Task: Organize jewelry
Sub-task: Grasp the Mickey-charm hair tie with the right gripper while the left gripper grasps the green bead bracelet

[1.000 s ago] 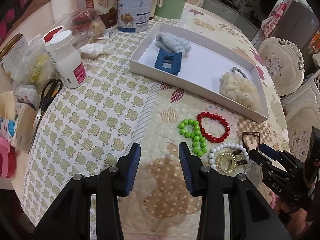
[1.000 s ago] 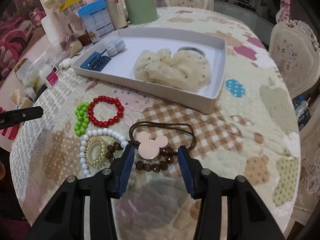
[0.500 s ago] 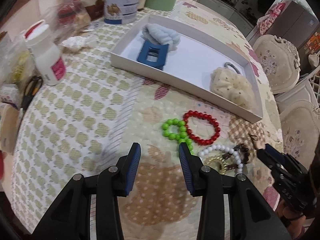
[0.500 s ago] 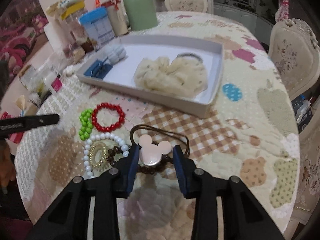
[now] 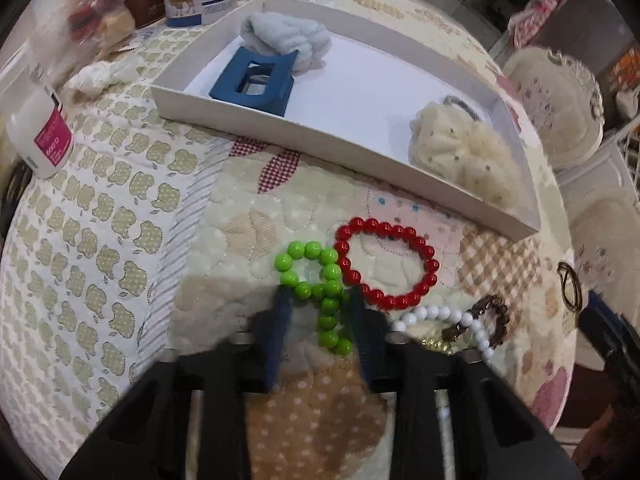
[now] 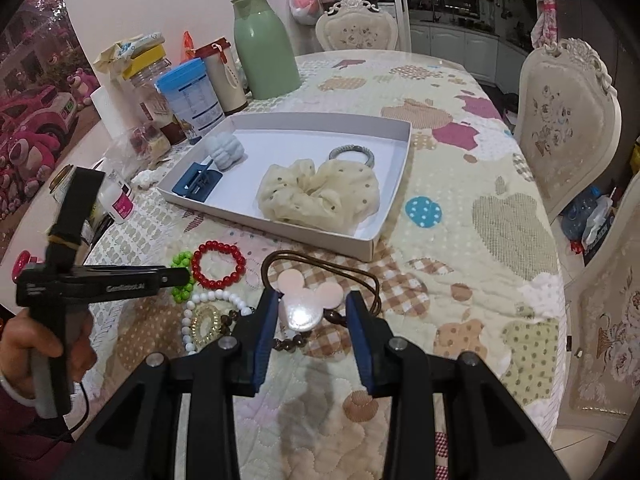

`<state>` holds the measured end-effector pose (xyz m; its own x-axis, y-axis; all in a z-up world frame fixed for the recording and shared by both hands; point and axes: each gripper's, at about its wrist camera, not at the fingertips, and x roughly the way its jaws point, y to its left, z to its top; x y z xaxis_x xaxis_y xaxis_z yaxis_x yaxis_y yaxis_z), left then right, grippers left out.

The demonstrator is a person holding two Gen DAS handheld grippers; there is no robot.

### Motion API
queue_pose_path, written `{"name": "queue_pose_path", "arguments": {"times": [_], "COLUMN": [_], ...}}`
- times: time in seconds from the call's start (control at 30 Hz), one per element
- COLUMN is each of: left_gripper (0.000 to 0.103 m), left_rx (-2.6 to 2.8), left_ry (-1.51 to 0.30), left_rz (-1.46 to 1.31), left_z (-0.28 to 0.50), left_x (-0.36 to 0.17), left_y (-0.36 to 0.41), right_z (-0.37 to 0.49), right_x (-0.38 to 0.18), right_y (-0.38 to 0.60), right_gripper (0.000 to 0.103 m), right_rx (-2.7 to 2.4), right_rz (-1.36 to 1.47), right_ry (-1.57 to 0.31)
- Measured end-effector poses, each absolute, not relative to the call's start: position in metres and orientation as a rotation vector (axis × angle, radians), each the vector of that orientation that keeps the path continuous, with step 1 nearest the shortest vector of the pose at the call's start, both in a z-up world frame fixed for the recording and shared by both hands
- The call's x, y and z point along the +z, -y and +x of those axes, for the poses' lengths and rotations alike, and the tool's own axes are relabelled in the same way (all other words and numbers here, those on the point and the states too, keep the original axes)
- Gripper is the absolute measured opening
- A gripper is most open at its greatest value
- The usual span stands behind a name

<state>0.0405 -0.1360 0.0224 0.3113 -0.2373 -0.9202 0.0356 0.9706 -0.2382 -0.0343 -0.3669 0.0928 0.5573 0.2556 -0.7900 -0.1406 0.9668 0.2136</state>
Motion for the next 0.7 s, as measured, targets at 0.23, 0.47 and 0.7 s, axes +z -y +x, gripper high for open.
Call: {"name": "queue_pose_path", "arguments": {"times": [0.23, 0.47, 0.7], "left_gripper": [0.001, 0.001, 0.001], "left_rx": [-0.205, -0.23, -0.226], "left_ry": [-1.186, -1.112, -1.036], "left_rz": [-0.205, -0.17, -0.117], "left_z": [0.031, 0.027, 0.032], "left_x": [0.045, 0.092, 0.133], "left_y": [0.116, 0.108, 0.108], "right_z": [-0.036, -0.031, -0.02], "right_x": [0.102, 0.125, 0.142], "right_y": [0.364, 0.355, 0.343], "right_gripper": [0.036, 0.036, 0.036], "right_rx": [0.252, 0.279, 0.308], "right_rz": [0.131, 0.111, 0.082], "right_ry": [-0.93, -0.889, -0.861]}}
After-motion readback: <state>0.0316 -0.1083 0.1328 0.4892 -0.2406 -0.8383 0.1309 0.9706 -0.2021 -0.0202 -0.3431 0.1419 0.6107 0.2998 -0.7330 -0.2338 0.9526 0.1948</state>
